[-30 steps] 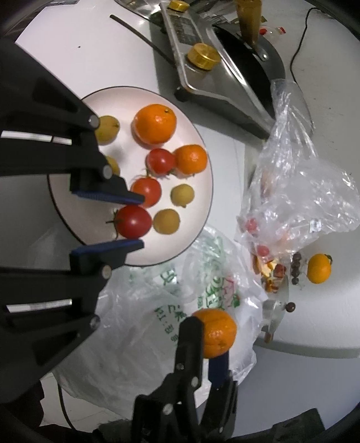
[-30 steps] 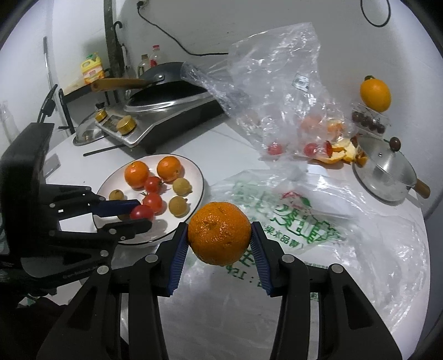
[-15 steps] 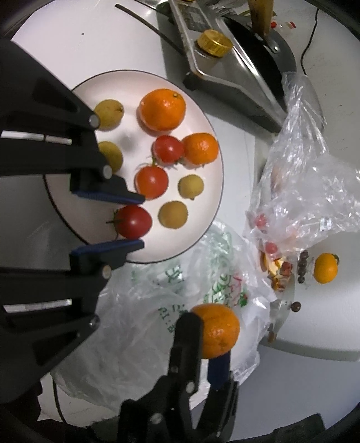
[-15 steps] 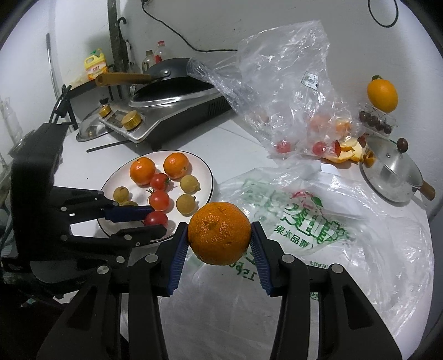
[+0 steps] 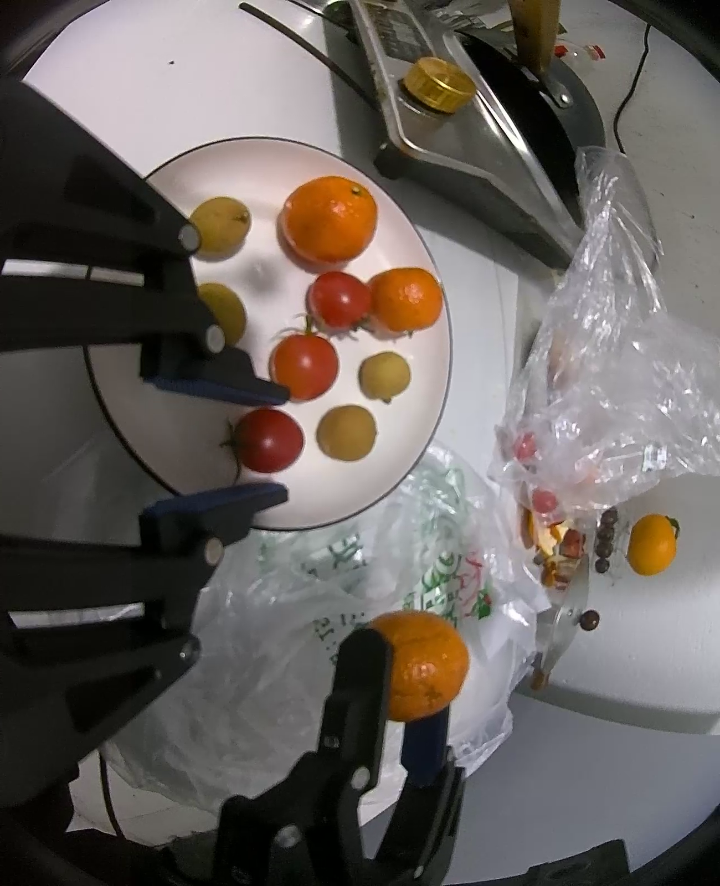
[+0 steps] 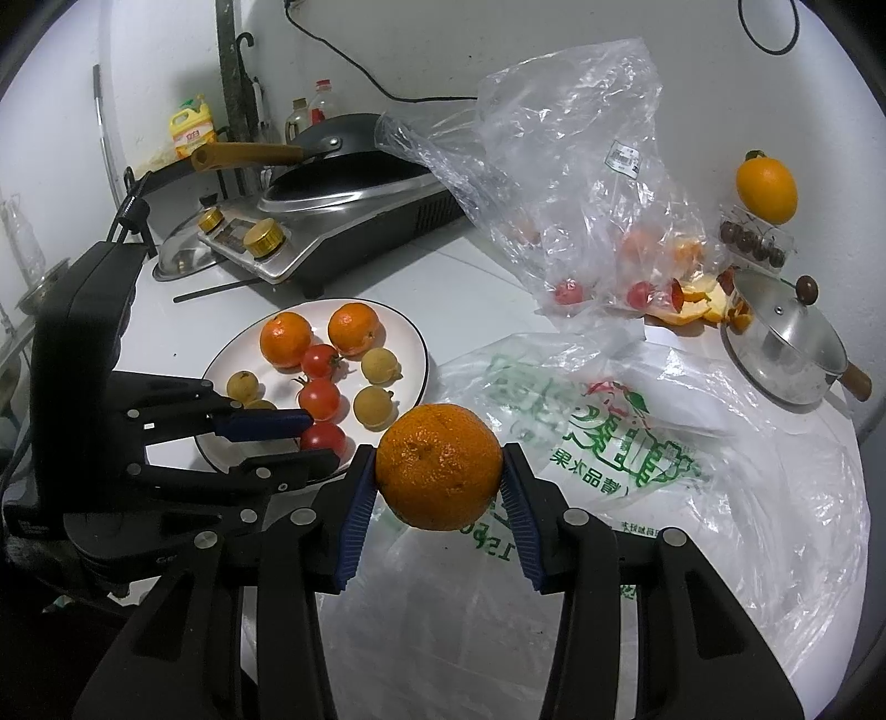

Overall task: Organize fruits
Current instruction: 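Carry the red tomato and mandarin over the white plate with both tools, then lower the red tomato onto the plate and open the left tool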

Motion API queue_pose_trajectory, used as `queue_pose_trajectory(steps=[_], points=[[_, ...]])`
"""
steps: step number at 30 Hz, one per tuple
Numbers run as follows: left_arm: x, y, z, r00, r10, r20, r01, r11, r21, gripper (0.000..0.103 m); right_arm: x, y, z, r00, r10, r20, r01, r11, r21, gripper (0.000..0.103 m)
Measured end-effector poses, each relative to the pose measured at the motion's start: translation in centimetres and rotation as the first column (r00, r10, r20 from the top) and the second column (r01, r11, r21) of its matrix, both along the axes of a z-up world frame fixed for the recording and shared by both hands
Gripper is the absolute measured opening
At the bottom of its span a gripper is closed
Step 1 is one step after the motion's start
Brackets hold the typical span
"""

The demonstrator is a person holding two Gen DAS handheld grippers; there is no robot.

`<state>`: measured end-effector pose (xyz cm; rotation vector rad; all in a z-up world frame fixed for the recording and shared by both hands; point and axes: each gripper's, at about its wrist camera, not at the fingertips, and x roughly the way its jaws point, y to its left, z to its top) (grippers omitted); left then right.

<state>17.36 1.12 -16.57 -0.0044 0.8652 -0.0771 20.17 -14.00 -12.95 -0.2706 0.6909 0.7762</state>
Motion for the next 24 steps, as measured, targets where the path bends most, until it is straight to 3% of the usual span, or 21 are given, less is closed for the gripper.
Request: queue_pose_trajectory(steps=[15, 24], points=[[-3.0, 1.9, 2.6, 0.995, 0.039, 0.087, -0.040, 0.999, 0.010, 0.037, -1.1, 1.7, 0.6, 0.999, 0.029, 0.015, -0.029, 0.999, -0.019, 0.047], [-5.0, 4.7, 2.3, 0.990, 0.096, 0.107, -0.102, 0.994, 0.048, 0.037, -2.8, 4.7, 0.4, 0.996, 0.085, 0.005, -0.084, 0.995, -0.043, 0.047]])
